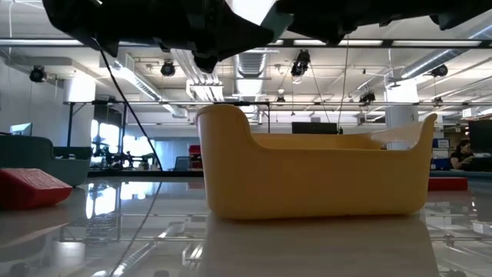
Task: Sort & place blocks by color
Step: Put the light blue block into the yellow bin
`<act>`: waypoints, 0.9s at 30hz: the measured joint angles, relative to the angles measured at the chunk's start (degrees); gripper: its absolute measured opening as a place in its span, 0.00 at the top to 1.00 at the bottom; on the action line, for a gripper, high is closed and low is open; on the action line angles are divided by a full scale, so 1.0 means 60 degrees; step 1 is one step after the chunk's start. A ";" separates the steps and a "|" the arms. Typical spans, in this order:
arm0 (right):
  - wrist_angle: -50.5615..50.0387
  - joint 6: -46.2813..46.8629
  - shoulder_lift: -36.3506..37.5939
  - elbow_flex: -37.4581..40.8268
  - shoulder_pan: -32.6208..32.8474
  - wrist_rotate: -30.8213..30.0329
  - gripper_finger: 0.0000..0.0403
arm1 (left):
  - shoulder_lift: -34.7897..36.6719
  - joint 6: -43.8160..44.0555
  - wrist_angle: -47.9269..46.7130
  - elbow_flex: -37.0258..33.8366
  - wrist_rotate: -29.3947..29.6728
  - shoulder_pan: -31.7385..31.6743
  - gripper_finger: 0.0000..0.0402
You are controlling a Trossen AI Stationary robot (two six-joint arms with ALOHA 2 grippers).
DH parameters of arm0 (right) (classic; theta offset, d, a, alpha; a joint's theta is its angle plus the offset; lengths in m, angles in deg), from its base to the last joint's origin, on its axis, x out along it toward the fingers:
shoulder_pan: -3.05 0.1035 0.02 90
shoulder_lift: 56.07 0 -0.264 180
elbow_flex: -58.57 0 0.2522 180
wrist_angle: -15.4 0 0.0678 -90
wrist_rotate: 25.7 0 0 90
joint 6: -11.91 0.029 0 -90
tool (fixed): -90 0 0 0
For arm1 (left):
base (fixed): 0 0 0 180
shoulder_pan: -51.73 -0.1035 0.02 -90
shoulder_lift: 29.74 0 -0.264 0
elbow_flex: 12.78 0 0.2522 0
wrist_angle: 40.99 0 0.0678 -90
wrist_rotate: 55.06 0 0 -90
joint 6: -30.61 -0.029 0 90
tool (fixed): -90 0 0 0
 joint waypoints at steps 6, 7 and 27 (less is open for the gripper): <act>-0.0055 -0.0151 -0.0001 0.0000 0.0007 0.0012 0.28 | -0.0075 0.0011 0.0004 0.0114 -0.0060 0.0000 0.99; -0.0058 -0.0157 -0.0001 0.0000 0.0007 0.0012 0.30 | -0.0075 0.0011 -0.0003 0.0114 -0.0062 0.0000 0.99; -0.0628 0.0413 0.0285 -0.0073 0.0003 0.0083 0.60 | -0.0039 0.0069 -0.0030 0.0087 -0.0074 -0.0007 0.87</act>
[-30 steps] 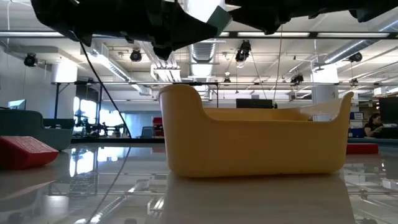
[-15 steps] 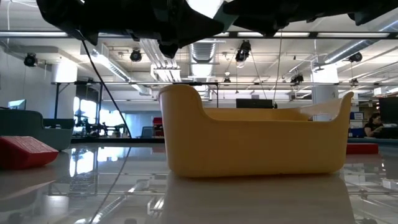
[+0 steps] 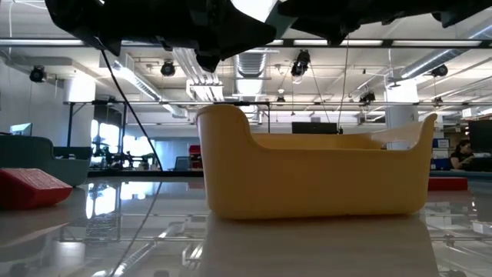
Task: Sort & place blocks by color
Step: Put the light blue block into the yellow bin
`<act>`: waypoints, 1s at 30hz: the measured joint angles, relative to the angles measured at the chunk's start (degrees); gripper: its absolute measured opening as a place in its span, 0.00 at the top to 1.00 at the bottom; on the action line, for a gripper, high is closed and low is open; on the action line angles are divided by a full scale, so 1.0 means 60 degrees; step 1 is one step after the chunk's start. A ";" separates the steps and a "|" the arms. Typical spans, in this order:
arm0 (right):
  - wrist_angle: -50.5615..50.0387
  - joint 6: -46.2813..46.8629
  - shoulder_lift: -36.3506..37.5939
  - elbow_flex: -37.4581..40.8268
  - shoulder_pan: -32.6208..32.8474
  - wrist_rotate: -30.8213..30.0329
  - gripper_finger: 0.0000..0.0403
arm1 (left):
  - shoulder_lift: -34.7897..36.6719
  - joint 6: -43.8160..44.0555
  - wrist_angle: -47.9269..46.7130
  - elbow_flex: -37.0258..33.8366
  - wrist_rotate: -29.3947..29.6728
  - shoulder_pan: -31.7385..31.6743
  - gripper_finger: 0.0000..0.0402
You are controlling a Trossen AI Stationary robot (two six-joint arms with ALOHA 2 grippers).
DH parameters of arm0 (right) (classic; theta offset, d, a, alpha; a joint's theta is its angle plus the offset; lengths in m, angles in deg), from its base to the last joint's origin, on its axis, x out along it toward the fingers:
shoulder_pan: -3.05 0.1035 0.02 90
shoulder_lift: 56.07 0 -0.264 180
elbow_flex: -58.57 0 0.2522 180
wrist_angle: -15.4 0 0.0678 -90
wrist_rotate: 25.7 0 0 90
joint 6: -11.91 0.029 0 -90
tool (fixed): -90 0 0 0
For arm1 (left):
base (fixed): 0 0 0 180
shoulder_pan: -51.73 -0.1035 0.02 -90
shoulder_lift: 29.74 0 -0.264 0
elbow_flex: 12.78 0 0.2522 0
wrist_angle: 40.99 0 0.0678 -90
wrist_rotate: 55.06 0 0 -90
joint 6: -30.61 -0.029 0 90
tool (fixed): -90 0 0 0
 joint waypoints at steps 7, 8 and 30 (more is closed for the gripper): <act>-0.4229 0.1342 0.0532 -0.1533 0.0115 0.0005 0.60 | 0.0636 -0.0756 -0.1086 -0.0262 -0.0097 0.0007 0.61; -0.4981 0.1584 0.0542 -0.1841 0.0157 0.0008 0.60 | 0.0848 -0.0920 -0.1497 -0.0307 -0.0066 -0.0001 0.57; -1.3020 0.5990 -0.1043 -0.7314 0.0841 0.0884 0.98 | 0.5308 -0.1526 -0.4798 -0.1577 0.1227 -0.0036 0.45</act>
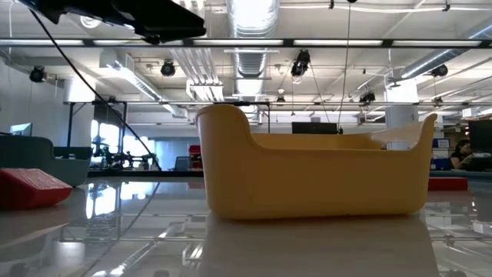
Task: Sort & place blocks by color
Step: Put the light blue block into the yellow bin
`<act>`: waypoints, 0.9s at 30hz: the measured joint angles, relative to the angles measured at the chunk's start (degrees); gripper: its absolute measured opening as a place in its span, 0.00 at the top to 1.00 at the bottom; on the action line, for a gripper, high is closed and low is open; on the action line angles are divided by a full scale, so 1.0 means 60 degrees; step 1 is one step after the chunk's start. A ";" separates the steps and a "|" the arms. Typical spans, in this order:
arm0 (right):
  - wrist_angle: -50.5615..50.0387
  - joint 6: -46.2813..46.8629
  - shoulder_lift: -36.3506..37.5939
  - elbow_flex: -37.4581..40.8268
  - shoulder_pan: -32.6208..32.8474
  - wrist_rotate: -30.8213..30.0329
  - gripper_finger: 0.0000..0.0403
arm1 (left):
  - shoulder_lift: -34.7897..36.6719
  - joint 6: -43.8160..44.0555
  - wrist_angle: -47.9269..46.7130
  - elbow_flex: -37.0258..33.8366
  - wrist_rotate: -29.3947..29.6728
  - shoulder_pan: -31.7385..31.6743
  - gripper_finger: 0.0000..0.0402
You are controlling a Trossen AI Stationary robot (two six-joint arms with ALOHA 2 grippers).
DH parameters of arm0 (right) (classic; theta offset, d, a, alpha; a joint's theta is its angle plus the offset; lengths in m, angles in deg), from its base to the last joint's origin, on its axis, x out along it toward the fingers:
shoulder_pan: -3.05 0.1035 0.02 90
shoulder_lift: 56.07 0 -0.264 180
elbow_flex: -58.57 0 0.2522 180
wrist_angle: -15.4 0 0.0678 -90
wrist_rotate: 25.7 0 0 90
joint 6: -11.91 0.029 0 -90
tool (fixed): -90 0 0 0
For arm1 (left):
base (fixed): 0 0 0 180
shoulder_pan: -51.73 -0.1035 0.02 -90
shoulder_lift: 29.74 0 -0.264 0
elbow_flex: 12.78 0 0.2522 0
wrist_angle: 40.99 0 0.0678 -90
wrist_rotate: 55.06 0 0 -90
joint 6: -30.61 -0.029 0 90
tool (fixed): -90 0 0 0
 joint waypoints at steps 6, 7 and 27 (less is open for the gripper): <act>-0.1789 0.0473 -0.1172 -0.1698 -0.0233 0.0081 0.98 | 0.0548 0.0084 0.0070 -0.0334 0.0001 0.0004 0.45; -0.2233 0.0533 -0.1391 -0.2031 -0.0358 0.0208 0.98 | 0.0582 0.0107 0.0100 -0.0334 0.0003 0.0004 0.45; -0.5766 0.3233 -0.4768 -0.3944 -0.2590 0.3203 0.90 | 0.0784 0.0128 0.0046 -0.0727 0.0000 0.0041 0.45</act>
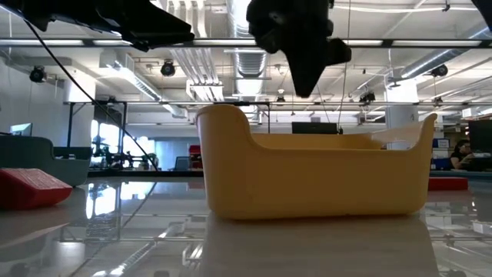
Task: Sort & place blocks by color
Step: Put the light blue block into the yellow bin
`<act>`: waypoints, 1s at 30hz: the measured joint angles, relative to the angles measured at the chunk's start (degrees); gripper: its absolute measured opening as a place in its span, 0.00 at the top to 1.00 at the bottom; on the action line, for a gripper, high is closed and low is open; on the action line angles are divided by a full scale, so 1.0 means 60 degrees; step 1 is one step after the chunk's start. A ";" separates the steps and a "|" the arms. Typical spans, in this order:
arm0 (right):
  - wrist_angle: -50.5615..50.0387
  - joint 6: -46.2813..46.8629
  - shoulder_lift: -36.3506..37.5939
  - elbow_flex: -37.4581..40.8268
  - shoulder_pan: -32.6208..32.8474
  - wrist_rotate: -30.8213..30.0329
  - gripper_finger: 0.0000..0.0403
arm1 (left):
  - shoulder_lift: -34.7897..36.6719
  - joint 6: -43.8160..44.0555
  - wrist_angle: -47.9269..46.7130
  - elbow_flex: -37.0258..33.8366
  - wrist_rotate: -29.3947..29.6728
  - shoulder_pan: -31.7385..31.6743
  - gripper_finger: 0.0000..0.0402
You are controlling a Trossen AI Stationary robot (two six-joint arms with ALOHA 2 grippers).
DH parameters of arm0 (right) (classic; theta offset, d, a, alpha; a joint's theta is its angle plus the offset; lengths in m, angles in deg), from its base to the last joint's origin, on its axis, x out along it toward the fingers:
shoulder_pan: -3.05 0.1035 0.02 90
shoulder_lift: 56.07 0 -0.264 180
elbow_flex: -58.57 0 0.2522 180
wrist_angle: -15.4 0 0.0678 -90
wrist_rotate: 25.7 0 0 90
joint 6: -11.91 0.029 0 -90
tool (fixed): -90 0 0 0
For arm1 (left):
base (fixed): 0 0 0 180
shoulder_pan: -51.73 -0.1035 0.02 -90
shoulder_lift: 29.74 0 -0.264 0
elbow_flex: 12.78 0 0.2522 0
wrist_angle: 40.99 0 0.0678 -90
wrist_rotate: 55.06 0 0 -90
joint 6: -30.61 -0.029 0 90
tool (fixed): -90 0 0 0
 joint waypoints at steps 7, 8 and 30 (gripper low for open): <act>0.1196 0.0320 -0.0082 0.0930 0.0000 -0.0002 0.62 | 0.0135 0.0018 -0.0007 -0.0030 -0.0015 0.0024 0.45; 0.1395 0.0376 -0.0082 0.1107 0.0000 -0.0002 0.57 | 0.0142 0.0022 0.0020 -0.0030 -0.0029 0.0028 0.45; 0.6494 0.0673 -0.0082 0.4594 -0.0120 -0.0876 0.34 | 0.0142 0.0015 0.0013 -0.0030 -0.0044 0.0046 0.45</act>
